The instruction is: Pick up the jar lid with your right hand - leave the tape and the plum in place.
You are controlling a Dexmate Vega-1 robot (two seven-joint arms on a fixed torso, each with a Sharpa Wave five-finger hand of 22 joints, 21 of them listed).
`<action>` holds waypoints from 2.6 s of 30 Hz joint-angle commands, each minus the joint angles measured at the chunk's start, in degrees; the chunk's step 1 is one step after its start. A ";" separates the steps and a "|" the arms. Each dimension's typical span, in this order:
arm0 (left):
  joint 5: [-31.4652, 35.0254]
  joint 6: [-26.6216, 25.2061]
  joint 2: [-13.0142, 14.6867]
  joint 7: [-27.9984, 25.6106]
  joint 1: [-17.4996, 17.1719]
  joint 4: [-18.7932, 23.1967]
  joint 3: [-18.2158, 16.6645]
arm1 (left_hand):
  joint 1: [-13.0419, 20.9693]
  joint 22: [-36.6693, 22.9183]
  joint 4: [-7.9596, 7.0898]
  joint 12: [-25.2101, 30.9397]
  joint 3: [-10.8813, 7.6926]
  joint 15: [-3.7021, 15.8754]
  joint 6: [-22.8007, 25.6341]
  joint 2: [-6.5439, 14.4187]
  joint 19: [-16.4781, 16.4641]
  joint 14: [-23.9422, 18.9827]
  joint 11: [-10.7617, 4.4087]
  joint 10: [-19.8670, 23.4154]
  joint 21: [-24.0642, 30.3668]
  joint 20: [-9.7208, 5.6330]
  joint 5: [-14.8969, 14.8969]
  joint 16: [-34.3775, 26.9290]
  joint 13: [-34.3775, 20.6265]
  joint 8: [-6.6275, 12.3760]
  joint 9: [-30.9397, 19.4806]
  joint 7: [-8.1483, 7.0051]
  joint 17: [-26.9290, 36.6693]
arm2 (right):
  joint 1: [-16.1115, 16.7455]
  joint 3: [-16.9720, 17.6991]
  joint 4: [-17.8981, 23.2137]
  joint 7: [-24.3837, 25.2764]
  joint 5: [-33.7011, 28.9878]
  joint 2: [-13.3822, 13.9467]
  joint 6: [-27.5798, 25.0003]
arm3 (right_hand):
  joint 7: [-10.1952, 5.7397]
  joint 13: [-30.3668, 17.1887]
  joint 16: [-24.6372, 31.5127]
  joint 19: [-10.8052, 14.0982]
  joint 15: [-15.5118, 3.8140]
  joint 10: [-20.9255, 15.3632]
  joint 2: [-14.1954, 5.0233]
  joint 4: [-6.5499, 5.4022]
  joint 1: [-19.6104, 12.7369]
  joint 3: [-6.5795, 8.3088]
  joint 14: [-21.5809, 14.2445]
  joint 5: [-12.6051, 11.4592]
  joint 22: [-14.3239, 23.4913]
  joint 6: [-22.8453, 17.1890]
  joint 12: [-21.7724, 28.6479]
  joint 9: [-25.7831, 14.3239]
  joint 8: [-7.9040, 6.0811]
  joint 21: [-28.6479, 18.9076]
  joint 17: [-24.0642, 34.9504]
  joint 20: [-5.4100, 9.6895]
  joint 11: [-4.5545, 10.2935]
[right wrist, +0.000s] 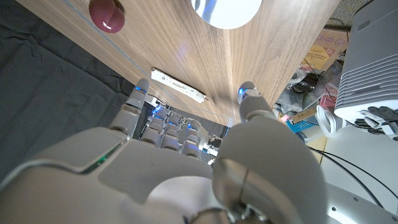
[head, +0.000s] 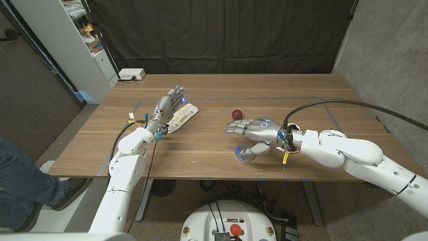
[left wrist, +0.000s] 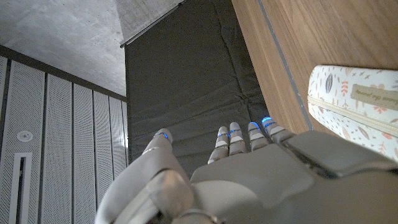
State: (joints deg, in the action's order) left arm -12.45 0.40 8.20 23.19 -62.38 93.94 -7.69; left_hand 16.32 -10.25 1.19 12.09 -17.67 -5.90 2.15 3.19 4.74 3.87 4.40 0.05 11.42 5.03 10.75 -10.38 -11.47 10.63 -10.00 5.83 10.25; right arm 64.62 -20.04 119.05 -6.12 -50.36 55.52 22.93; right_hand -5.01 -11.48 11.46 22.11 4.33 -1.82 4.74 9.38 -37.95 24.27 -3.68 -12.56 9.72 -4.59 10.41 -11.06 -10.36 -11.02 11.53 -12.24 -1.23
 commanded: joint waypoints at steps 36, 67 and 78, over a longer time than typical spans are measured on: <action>0.14 -0.75 0.27 0.40 -0.05 0.63 0.12 | -0.09 -0.15 0.27 0.23 0.05 -0.38 0.46 0.63 0.39 0.12 0.13 0.00 -0.05 0.31 0.00 -0.41 0.01 0.22 -0.31 -0.13 0.26 | -1.06 -4.70 0.49 -5.82 -3.57 -0.70 -6.81 | -0.51 -0.22 0.93 11.22 2.23 1.85 1.78 -0.96 0.53 -0.63 -1.96 -1.20 0.31 3.35 0.76 -0.37 -0.53 -2.83 -0.08 0.40 -3.02; -0.40 0.26 -0.42 0.71 0.15 -1.39 0.17 | -0.17 -0.15 0.38 0.24 0.12 -0.31 0.60 0.72 0.49 0.08 0.14 0.00 -0.05 0.68 0.02 -0.44 0.01 0.24 -0.33 -0.19 0.26 | -2.20 -6.84 1.50 -10.56 -5.47 0.06 -7.63 | -0.95 -0.42 2.00 19.68 1.13 -1.51 1.43 -0.98 -1.29 -0.44 -5.72 -1.73 0.02 -1.34 2.09 -0.51 -2.07 -3.55 0.05 0.27 -3.52; -0.33 0.34 -0.52 0.69 0.53 -2.31 0.48 | -0.20 -0.15 0.44 0.26 0.16 -0.32 0.61 0.77 0.55 0.15 0.02 0.02 -0.06 0.91 0.02 -0.42 0.00 0.23 -0.33 -0.24 0.26 | -2.96 -7.66 0.44 -10.84 -5.81 -0.70 -7.75 | -1.23 -0.49 2.39 21.21 0.62 -2.66 1.14 -1.05 -1.62 -0.35 -6.89 -1.74 0.00 -2.08 2.44 -0.56 -2.21 -3.51 0.16 0.34 -3.15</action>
State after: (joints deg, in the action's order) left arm -12.74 0.52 7.81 23.84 -62.14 92.40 -7.47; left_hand 16.10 -10.25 1.42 12.09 -17.44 -5.90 2.57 3.41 5.27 3.87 4.39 0.05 11.42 5.56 10.75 -10.61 -11.47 10.63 -10.00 5.41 10.25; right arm 62.30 -26.94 120.35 -16.37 -55.75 55.41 15.33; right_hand -6.14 -11.88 13.46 42.85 5.01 -4.04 5.86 8.59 -39.10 23.80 -9.75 -13.98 9.60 -5.95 12.64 -11.33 -12.30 -14.41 11.61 -11.77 -4.24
